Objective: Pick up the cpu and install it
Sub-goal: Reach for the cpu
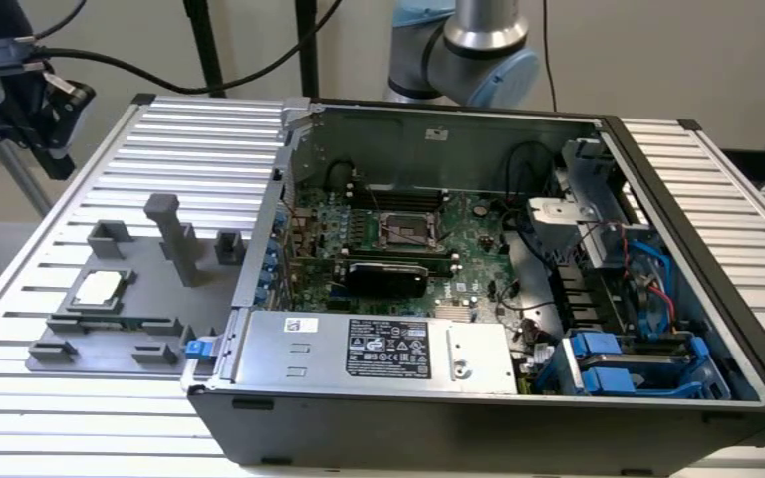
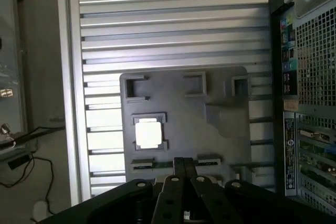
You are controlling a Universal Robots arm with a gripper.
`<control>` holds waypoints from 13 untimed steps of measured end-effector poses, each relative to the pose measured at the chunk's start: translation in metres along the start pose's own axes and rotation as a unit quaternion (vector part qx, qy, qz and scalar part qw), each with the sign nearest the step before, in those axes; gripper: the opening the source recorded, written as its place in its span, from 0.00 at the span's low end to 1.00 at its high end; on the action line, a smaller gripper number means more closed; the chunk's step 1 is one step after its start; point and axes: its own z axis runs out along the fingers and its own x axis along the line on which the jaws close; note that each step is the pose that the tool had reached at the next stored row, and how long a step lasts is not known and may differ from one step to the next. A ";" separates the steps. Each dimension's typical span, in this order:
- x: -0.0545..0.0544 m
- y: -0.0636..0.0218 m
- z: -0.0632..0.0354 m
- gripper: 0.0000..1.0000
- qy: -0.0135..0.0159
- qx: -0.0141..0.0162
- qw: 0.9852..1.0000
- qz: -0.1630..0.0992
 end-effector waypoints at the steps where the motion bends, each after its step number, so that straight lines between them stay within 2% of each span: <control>1: 0.004 -0.0004 0.0011 0.11 0.001 0.000 1.000 0.000; 4: 0.012 -0.0011 0.0034 0.11 0.005 0.000 1.000 0.000; 6: 0.014 -0.0012 0.0046 0.11 0.008 0.000 1.000 0.000; 7: 0.014 -0.0012 0.0046 0.11 0.009 0.001 1.000 0.000; 13: 0.014 -0.0012 0.0046 0.11 0.009 0.001 1.000 0.000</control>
